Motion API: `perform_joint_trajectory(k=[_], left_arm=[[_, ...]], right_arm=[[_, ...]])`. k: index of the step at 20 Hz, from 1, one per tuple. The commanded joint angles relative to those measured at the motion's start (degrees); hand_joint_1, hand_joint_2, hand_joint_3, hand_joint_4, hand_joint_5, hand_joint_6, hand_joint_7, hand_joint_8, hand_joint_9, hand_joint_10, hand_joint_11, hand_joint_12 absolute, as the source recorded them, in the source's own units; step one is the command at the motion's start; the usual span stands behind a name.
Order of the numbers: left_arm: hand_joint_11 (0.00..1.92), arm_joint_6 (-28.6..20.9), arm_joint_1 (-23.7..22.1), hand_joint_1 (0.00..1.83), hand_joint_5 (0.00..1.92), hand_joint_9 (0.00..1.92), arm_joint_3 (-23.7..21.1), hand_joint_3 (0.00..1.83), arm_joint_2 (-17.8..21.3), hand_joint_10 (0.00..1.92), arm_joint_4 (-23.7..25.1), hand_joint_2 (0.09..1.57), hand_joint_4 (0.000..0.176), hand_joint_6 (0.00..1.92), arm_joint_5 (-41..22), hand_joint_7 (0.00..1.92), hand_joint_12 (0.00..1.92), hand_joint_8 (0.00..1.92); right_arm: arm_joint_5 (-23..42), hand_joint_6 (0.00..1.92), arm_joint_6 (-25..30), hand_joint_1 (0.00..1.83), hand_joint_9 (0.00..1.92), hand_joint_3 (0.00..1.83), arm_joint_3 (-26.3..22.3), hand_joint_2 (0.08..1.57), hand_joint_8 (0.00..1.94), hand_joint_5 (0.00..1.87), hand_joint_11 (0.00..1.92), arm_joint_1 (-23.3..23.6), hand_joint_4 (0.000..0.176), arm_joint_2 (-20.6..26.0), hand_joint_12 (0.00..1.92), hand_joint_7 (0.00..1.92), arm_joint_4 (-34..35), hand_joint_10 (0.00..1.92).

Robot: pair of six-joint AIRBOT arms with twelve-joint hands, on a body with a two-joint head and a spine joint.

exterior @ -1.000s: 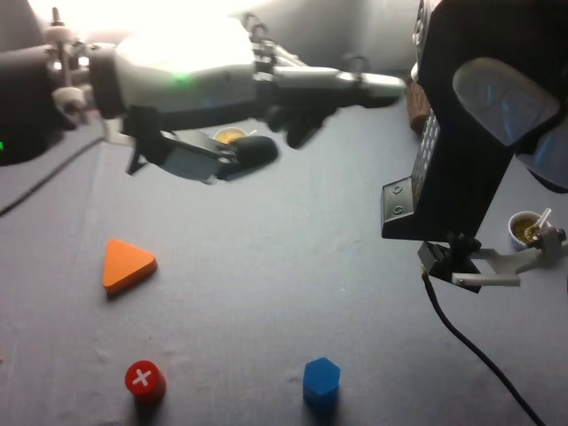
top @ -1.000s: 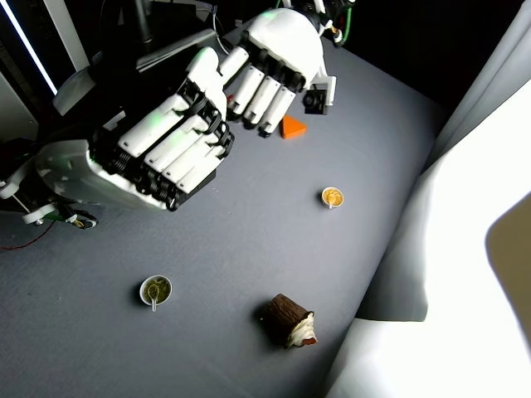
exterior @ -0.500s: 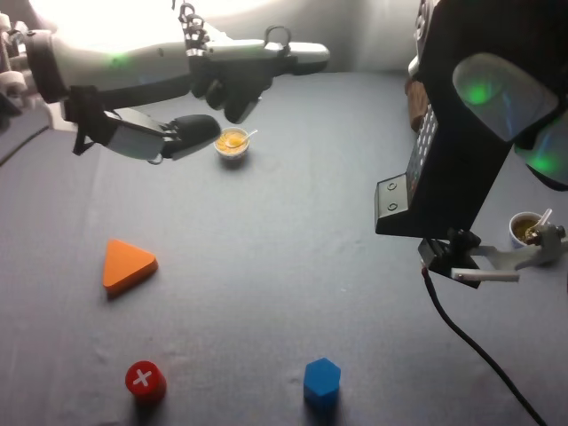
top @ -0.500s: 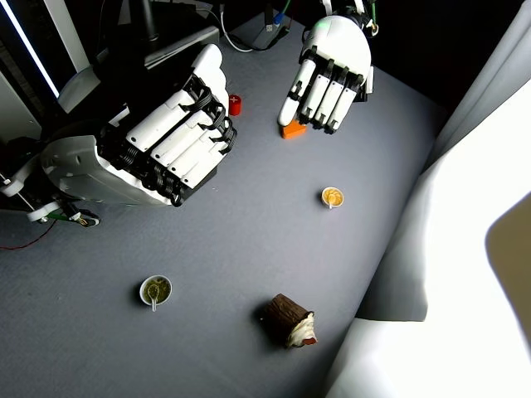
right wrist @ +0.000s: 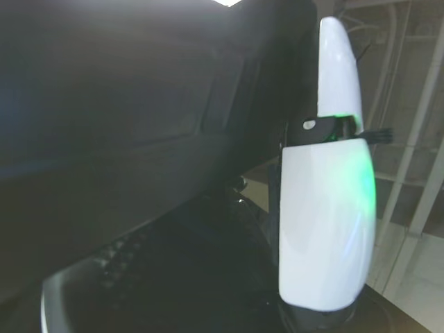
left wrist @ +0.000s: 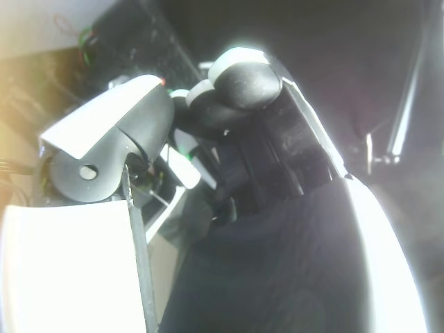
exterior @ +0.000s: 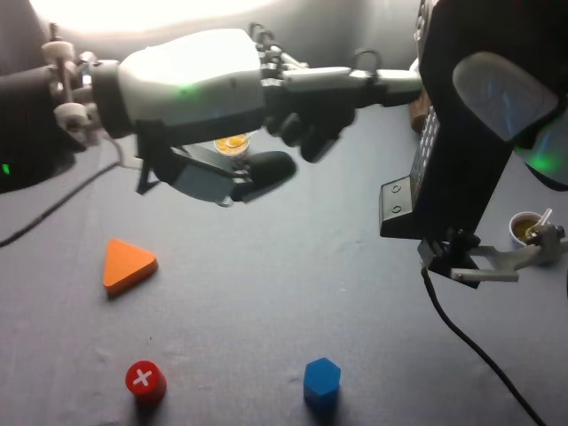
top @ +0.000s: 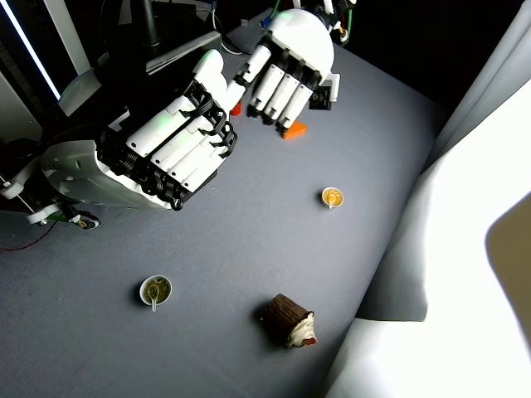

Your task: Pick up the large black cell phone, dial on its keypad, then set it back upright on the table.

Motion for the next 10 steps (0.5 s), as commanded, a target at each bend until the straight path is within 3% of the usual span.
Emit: perform_joint_trajectory(k=[1, 2, 3, 4, 5, 8, 10], left_arm=[[0.79, 0.18, -1.71, 1.49, 0.11, 0.69, -0.85, 0.77, 0.44, 1.91, -4.42, 0.90, 0.048, 0.00, -4.67, 0.65, 1.92, 1.63], [0.82, 0.19, -2.00, 1.49, 0.11, 0.69, -2.14, 0.79, 0.45, 1.91, -4.41, 0.89, 0.042, 0.00, -4.75, 0.65, 1.92, 1.65], [0.80, 0.19, -2.19, 1.49, 0.11, 0.69, -3.02, 0.75, 0.47, 1.88, -4.41, 0.91, 0.037, 0.00, -4.77, 0.65, 1.92, 1.61], [0.80, 0.19, -2.33, 1.49, 0.11, 0.69, -3.56, 0.75, 0.47, 1.88, -4.34, 0.91, 0.037, 0.00, -4.77, 0.65, 1.92, 1.61], [0.81, 0.19, -2.40, 1.49, 0.13, 0.71, -4.19, 0.73, 0.47, 1.85, -4.22, 0.90, 0.032, 0.00, -4.59, 0.68, 1.92, 1.56], [0.83, -0.66, -2.28, 1.49, 0.15, 0.71, -3.08, 0.82, 0.57, 1.91, -3.24, 0.87, 0.033, 0.01, -5.10, 0.66, 1.92, 1.63], [0.82, -2.49, -0.95, 1.49, 0.13, 0.69, -0.32, 0.77, 0.70, 1.91, -1.92, 0.90, 0.033, 0.00, -7.75, 0.65, 1.92, 1.61]], right_arm=[[6.66, 0.75, 0.83, 1.48, 1.08, 0.00, -0.09, 1.07, 0.87, 0.99, 0.96, 0.69, 0.000, 0.66, 1.42, 1.00, -2.06, 0.90], [6.66, 0.71, 0.83, 1.50, 1.10, 0.00, -0.15, 1.06, 0.83, 1.01, 0.95, 0.69, 0.000, 0.70, 1.46, 1.02, -2.07, 0.86], [6.66, 0.85, 0.83, 1.41, 1.07, 0.01, -0.21, 1.08, 0.92, 0.97, 0.97, 0.69, 0.000, 0.73, 1.24, 0.99, -2.12, 1.02], [6.66, 0.85, 0.83, 1.41, 1.07, 0.01, -0.25, 1.08, 0.92, 0.97, 0.97, 0.69, 0.000, 0.78, 1.24, 0.99, -2.18, 1.02], [6.66, 0.78, 0.83, 1.47, 1.07, 0.00, -0.32, 1.07, 0.88, 0.97, 0.94, 0.69, 0.000, 0.88, 1.43, 1.00, -2.19, 0.94], [6.66, 0.74, 0.83, 1.49, 1.07, 0.00, -0.05, 1.07, 0.86, 0.99, 0.93, 0.69, 0.000, 0.87, 1.49, 1.01, -2.18, 0.90], [6.66, 0.77, 0.83, 1.49, 1.07, 0.00, 0.29, 1.07, 0.88, 0.98, 0.94, 0.69, 0.000, 0.86, 1.48, 0.99, -2.17, 0.89]])
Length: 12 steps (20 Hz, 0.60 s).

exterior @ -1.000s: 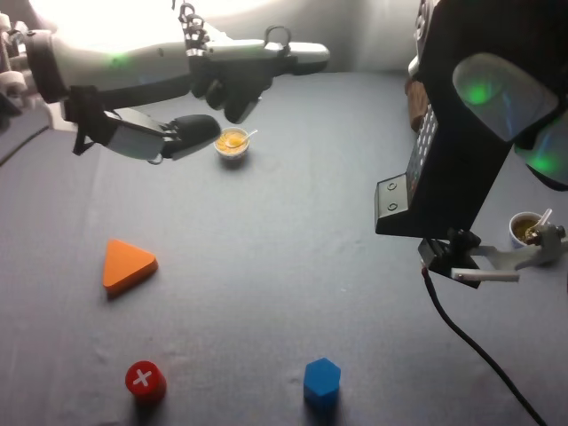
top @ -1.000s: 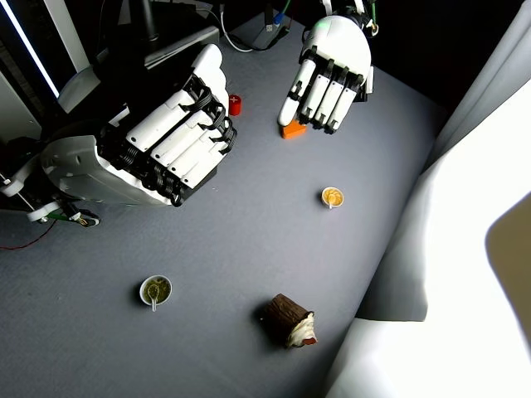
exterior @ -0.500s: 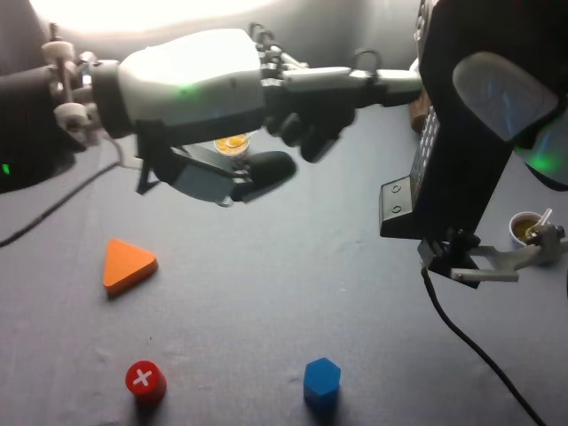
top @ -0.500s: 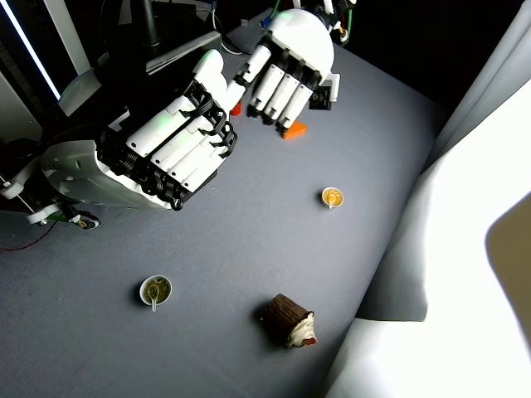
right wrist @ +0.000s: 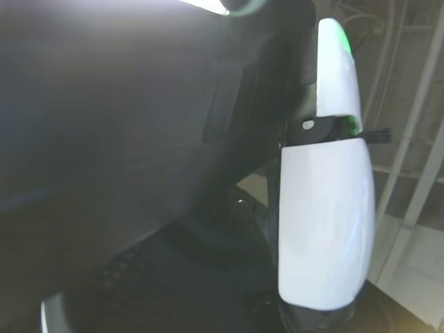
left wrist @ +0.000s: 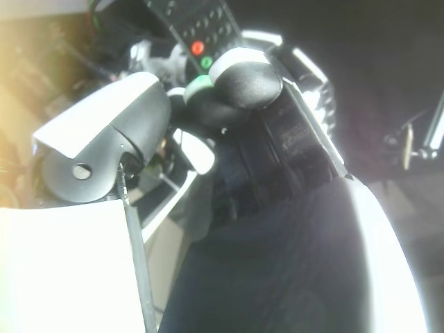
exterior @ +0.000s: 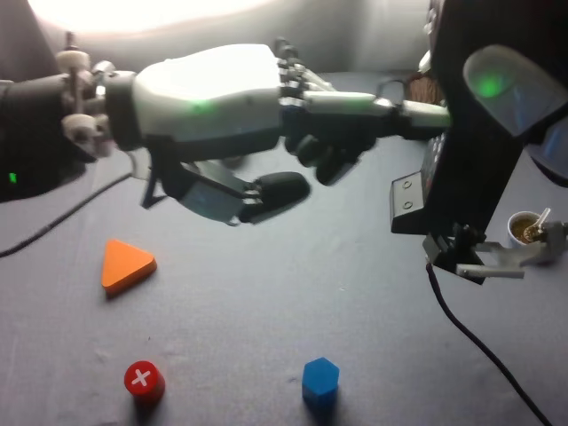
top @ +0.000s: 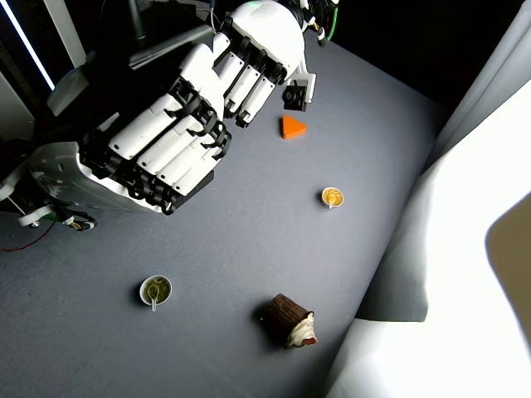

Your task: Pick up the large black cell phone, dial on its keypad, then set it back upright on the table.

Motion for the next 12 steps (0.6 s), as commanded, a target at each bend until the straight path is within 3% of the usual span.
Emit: perform_joint_trajectory(k=[1, 7, 8, 9, 10, 11, 12], left_arm=[[0.81, -0.42, -0.58, 1.49, 0.13, 0.69, 0.20, 0.76, 0.44, 1.91, -4.17, 0.91, 0.034, 0.00, -6.03, 0.64, 1.92, 1.63], [0.81, -2.21, 4.77, 1.49, 0.12, 0.69, 5.64, 0.77, 1.88, 1.90, -4.17, 0.90, 0.032, 0.00, -13.18, 0.64, 1.92, 1.63], [0.81, -2.52, 4.80, 1.49, 0.13, 0.69, 5.84, 0.78, 2.20, 1.91, -4.17, 0.90, 0.032, 0.00, -13.38, 0.63, 1.92, 1.65], [0.81, -3.16, 4.81, 1.49, 0.14, 0.70, 5.86, 0.82, 2.52, 1.91, -4.04, 0.88, 0.021, 0.00, -13.33, 0.65, 1.92, 1.66], [0.77, -4.68, 4.56, 1.49, 0.16, 0.69, 5.74, 0.78, 2.67, 1.88, -3.52, 0.89, 0.004, 0.00, -13.09, 0.65, 1.92, 1.64], [0.70, -6.76, 3.52, 1.47, 0.17, 0.66, 5.28, 0.63, 2.72, 1.87, -1.93, 0.97, 0.000, 0.00, -12.36, 0.63, 1.92, 1.59], [0.53, -9.27, 1.76, 1.27, 0.19, 0.57, 4.47, 0.11, 2.63, 1.73, 0.31, 1.27, 0.000, 0.00, -11.21, 0.59, 1.92, 1.63]], right_arm=[[6.59, 0.77, 0.85, 1.49, 1.05, 0.00, 0.27, 1.08, 0.88, 0.98, 0.92, 0.69, 0.000, 0.47, 1.51, 0.98, -1.71, 0.93], [6.59, 0.77, 0.86, 1.49, 1.06, 0.00, 2.76, 1.07, 0.87, 0.99, 0.92, 0.68, 0.000, 0.46, 1.50, 0.99, -1.68, 0.92], [6.59, 0.84, 0.86, 1.41, 1.05, 0.00, 3.34, 1.08, 0.92, 0.98, 0.94, 0.68, 0.000, 0.49, 1.28, 0.99, -1.65, 1.05], [6.60, 0.80, 0.87, 1.48, 1.08, 0.00, 4.00, 1.07, 0.87, 0.97, 0.93, 0.64, 0.000, 0.49, 1.45, 0.99, -1.58, 0.92], [6.60, 0.87, 0.87, 1.41, 1.08, 0.00, 4.68, 1.08, 0.89, 0.97, 0.98, 0.45, 0.000, 0.41, 1.23, 1.00, -1.44, 1.01], [6.60, 0.84, 0.87, 1.48, 1.06, 0.00, 5.52, 1.08, 0.88, 0.96, 0.93, 0.15, 0.000, 0.27, 1.44, 0.98, -1.11, 0.94], [6.61, 0.78, 0.88, 1.49, 1.06, 0.00, 6.27, 1.08, 0.89, 0.98, 0.92, -0.18, 0.000, 0.15, 1.50, 0.97, -0.23, 0.92]])
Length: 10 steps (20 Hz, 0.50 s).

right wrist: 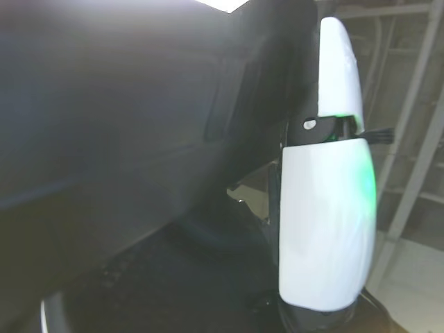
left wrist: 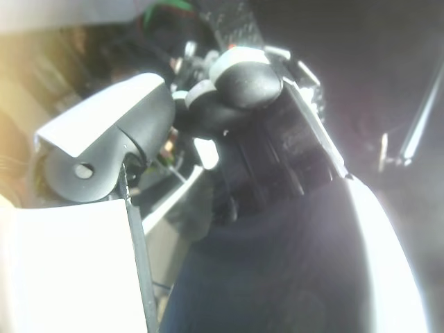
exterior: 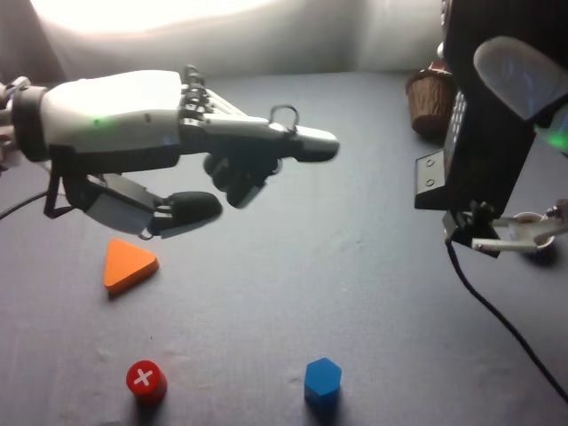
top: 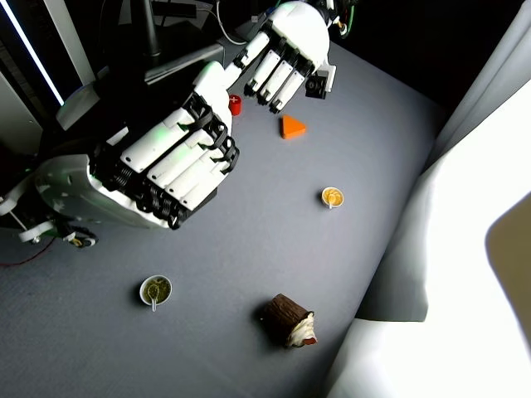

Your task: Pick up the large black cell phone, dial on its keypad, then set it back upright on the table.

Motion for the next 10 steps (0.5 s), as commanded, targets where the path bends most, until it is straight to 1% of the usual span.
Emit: perform_joint_trajectory(k=[1, 2, 3, 4, 5, 6, 7, 8, 9, 10], left_arm=[[0.44, -2.08, -2.40, 0.98, 0.21, 0.55, -1.27, 0.07, 0.01, 1.34, -4.25, 1.36, 0.000, 0.01, -3.44, 0.56, 1.74, 0.96], [0.44, -3.04, -2.83, 0.98, 0.21, 0.55, -1.97, 0.07, -0.04, 1.34, -4.12, 1.36, 0.000, 0.01, -2.91, 0.56, 1.74, 0.96], [0.38, -5.18, -2.94, 0.83, 0.24, 0.57, -3.34, 0.04, -0.11, 1.02, -4.10, 1.37, 0.000, 0.01, -1.64, 0.63, 1.59, 0.51], [0.35, -7.33, -2.91, 0.78, 0.22, 0.61, -4.52, 0.01, -0.13, 0.84, -3.78, 1.36, 0.000, 0.01, -0.67, 0.70, 1.53, 0.28], [0.33, -9.10, -2.99, 0.77, 0.23, 0.65, -5.90, 0.00, -0.13, 0.59, -2.67, 1.32, 0.000, 0.00, 0.17, 0.75, 1.38, 0.08], [0.31, -10.99, -3.02, 0.72, 0.23, 0.65, -6.90, 0.00, -0.02, 0.42, -1.66, 1.31, 0.000, 0.00, 1.06, 0.72, 1.25, 0.03], [0.22, -14.96, -3.01, 0.67, 0.24, 0.59, -7.74, 0.00, 0.06, 0.25, -0.56, 1.29, 0.000, 0.00, 2.68, 0.57, 1.14, 0.00], [0.22, -17.57, -2.83, 0.67, 0.24, 0.59, -8.23, 0.00, 0.06, 0.25, -0.41, 1.29, 0.000, 0.00, 3.77, 0.57, 1.14, 0.00], [0.02, -18.89, -2.58, 0.56, 0.22, 0.42, -9.05, 0.00, 0.07, 0.05, -1.06, 1.25, 0.000, 0.00, 4.72, 0.35, 1.06, 0.00], [0.00, -19.99, -2.58, 0.43, 0.18, 0.30, -9.69, 0.00, 0.07, 0.01, -1.13, 1.25, 0.000, 0.00, 5.74, 0.23, 0.88, 0.00]], right_arm=[[6.97, 0.73, 0.94, 1.49, 1.07, 0.00, 0.57, 1.07, 0.88, 1.00, 0.93, -0.23, 0.000, 0.30, 1.50, 0.98, -0.04, 0.91], [6.98, 0.73, 0.94, 1.49, 1.07, 0.00, 0.94, 1.07, 0.88, 1.00, 0.93, -0.33, 0.000, 0.14, 1.50, 0.98, 0.41, 0.91], [6.99, 0.85, 0.94, 1.41, 1.07, 0.00, 1.71, 1.08, 0.92, 0.98, 0.96, -0.55, 0.000, -0.21, 1.24, 0.99, 0.94, 1.02], [7.00, 0.90, 0.94, 1.39, 1.05, 0.00, 2.52, 1.09, 0.97, 0.94, 0.99, -0.78, 0.000, -0.67, 1.15, 0.97, 1.27, 1.07], [7.00, 0.93, 0.94, 1.39, 1.07, 0.00, 3.35, 1.09, 0.95, 0.93, 1.01, -1.26, 0.000, -1.12, 1.09, 0.98, 1.40, 1.05], [7.01, 0.91, 0.94, 1.39, 1.07, 0.00, 3.98, 1.09, 0.96, 0.94, 1.02, -1.79, 0.000, -1.55, 1.08, 0.98, 1.56, 1.05], [7.01, 0.79, 0.94, 1.47, 1.08, 0.00, 4.63, 1.08, 0.90, 0.97, 0.95, -2.54, 0.000, -2.06, 1.40, 0.98, 1.68, 0.91], [7.01, 0.79, 1.04, 1.47, 1.08, 0.00, 5.05, 1.08, 0.90, 0.97, 0.95, -2.93, 0.000, -2.41, 1.40, 0.98, 1.68, 0.91], [7.01, 0.77, 1.25, 1.48, 1.07, 0.00, 5.82, 1.07, 0.89, 0.98, 0.94, -3.55, 0.000, -3.00, 1.42, 0.99, 1.68, 0.92], [7.01, 0.74, 1.34, 1.49, 1.08, 0.00, 6.34, 1.07, 0.88, 1.00, 0.96, -3.89, 0.000, -3.39, 1.44, 0.99, 1.68, 0.87]])
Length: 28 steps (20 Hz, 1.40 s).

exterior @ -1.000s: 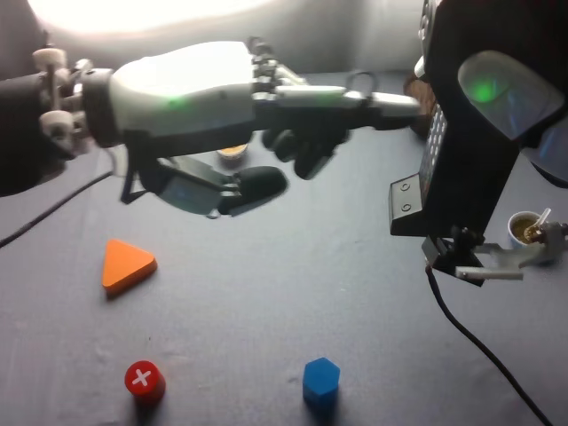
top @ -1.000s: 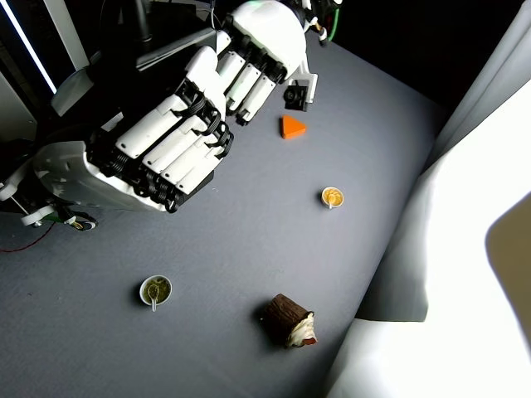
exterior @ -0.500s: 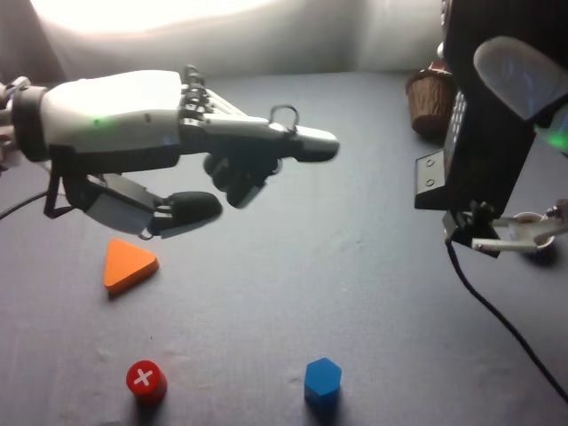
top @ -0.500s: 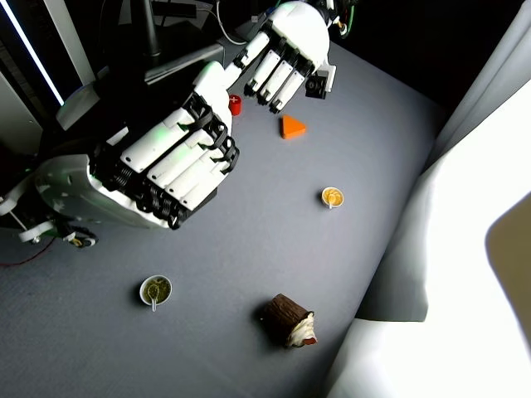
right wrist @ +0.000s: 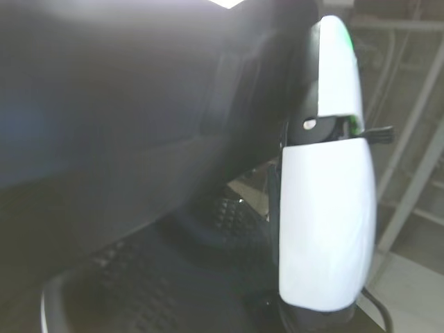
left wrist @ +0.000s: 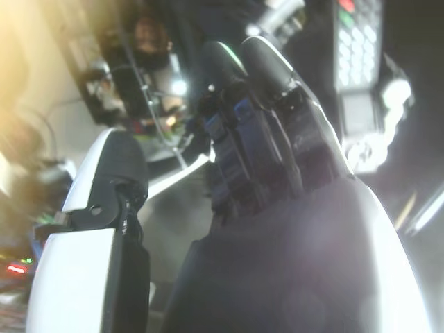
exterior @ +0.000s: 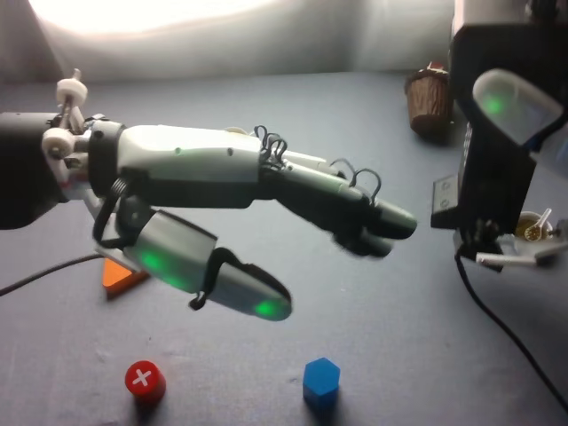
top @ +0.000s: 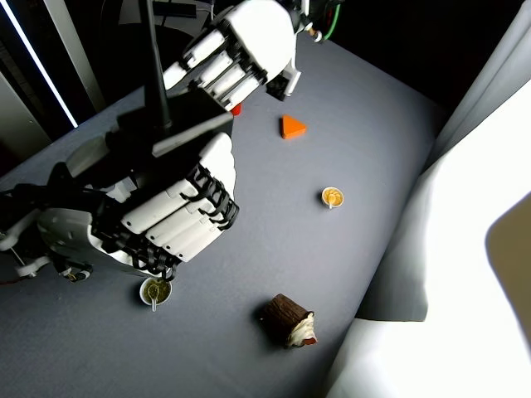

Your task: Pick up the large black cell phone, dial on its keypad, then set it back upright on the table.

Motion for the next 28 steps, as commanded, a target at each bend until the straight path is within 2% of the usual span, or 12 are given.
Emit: perform_joint_trajectory(k=[1, 3, 4, 5, 6, 10, 13, 14, 15, 17, 24, 28], left_arm=[[0.00, -1.82, -1.05, 0.36, 0.18, 0.23, -0.85, 0.00, 0.20, 0.00, -5.12, 1.25, 0.000, 0.00, -2.00, 0.19, 0.77, 0.00], [0.00, -3.87, -1.10, 0.29, 0.18, 0.15, -1.42, 0.00, -0.01, 0.00, -5.52, 1.23, 0.000, 0.00, -0.13, 0.15, 0.65, 0.00], [0.00, -4.27, -0.99, 0.21, 0.17, 0.09, -1.71, 0.00, -0.06, 0.00, -6.19, 1.22, 0.000, 0.00, 0.74, 0.10, 0.48, 0.00], [0.00, -5.01, -0.63, 0.12, 0.12, 0.02, -1.83, 0.00, -0.18, 0.00, -7.06, 1.22, 0.000, 0.00, 1.42, 0.05, 0.29, 0.00], [0.00, -5.24, 0.15, 0.08, 0.11, 0.02, -1.91, 0.00, -0.22, 0.00, -8.51, 1.22, 0.000, 0.00, 1.97, 0.05, 0.24, 0.01], [0.00, -5.09, 2.53, 0.06, 0.13, 0.04, -2.29, 0.00, -0.56, 0.00, -13.14, 1.21, 0.000, 0.00, 1.45, 0.06, 0.35, 0.00], [0.00, -5.94, 2.44, 0.00, 0.07, 0.02, -2.81, 0.00, -0.39, 0.00, -14.79, 1.21, 0.000, 0.00, 3.89, 0.03, 0.13, 0.00], [0.00, -8.70, 2.20, 0.00, 0.07, 0.03, -3.04, 0.00, -0.12, 0.00, -13.35, 1.20, 0.000, 0.00, 7.98, 0.04, 0.13, 0.00], [0.00, -10.36, 2.02, 0.00, 0.08, 0.05, -3.06, 0.00, -0.02, 0.01, -10.93, 1.21, 0.000, 0.00, 9.85, 0.06, 0.15, 0.01], [0.00, -10.93, 1.61, 0.00, 0.08, 0.06, -2.80, 0.00, 0.01, 0.00, -11.26, 1.21, 0.000, 0.00, 10.38, 0.08, 0.17, 0.01], [0.00, -11.81, 0.62, 0.00, 0.07, 0.07, -3.21, 0.00, 0.63, 0.00, -10.34, 1.23, 0.000, 0.00, 11.19, 0.08, 0.15, 0.00], [0.00, -16.82, -0.31, 0.00, 0.08, 0.07, -3.04, 0.00, 0.65, 0.00, -8.49, 1.22, 0.000, 0.00, 14.76, 0.08, 0.13, 0.00]], right_arm=[[7.41, 0.82, 1.30, 1.41, 1.08, 0.00, 0.59, 1.08, 0.94, 0.98, 1.00, -0.04, 0.000, 0.55, 1.18, 0.99, -1.01, 0.99], [7.41, 0.85, 1.59, 1.39, 1.08, 0.00, 1.50, 1.08, 0.95, 0.97, 1.03, -0.47, 0.000, -0.20, 1.08, 0.98, -0.99, 1.02], [7.41, 0.76, 1.65, 1.48, 1.09, 0.00, 1.92, 1.07, 0.89, 0.99, 0.97, -0.56, 0.000, -0.56, 1.37, 0.99, -0.93, 0.89], [7.41, 0.69, 1.70, 1.49, 1.08, 0.00, 2.38, 1.07, 0.90, 1.02, 0.96, -0.56, 0.000, -1.02, 1.44, 0.98, -0.85, 0.90], [7.41, 0.76, 1.71, 1.41, 1.06, 0.00, 2.96, 1.08, 0.98, 1.00, 0.99, -0.56, 0.000, -1.60, 1.21, 0.97, -0.77, 1.05], [7.41, 0.85, 1.86, 1.39, 1.04, 0.00, 4.77, 1.10, 1.01, 0.95, 1.05, -0.52, 0.000, -3.79, 1.11, 0.97, -0.73, 1.11], [7.41, 0.78, 1.86, 1.38, 0.96, 0.00, 5.06, 1.11, 1.07, 0.98, 1.02, -0.50, 0.000, -4.45, 1.15, 0.93, -0.30, 1.24], [7.41, 0.77, 1.86, 1.38, 0.95, 0.00, 5.34, 1.11, 1.09, 0.99, 1.00, -0.38, 0.000, -4.81, 1.15, 0.92, -0.18, 1.26], [7.41, 0.66, 1.86, 1.47, 0.93, 0.00, 5.67, 1.10, 1.05, 1.02, 0.94, -0.24, 0.000, -5.13, 1.43, 0.90, -0.10, 1.17], [7.41, 0.55, 1.86, 1.49, 0.93, 0.00, 6.30, 1.09, 1.04, 1.06, 0.94, 0.13, 0.000, -5.71, 1.49, 0.92, 0.57, 1.12], [7.42, 0.58, 2.17, 1.49, 0.89, 0.00, 7.55, 1.10, 1.10, 1.06, 0.91, 2.01, 0.000, -6.63, 1.52, 0.87, 0.42, 1.17], [7.43, 0.63, 2.91, 1.49, 0.85, 0.00, 7.38, 1.12, 1.17, 1.01, 0.92, 3.46, 0.000, -6.62, 1.53, 0.83, 0.42, 1.23]])
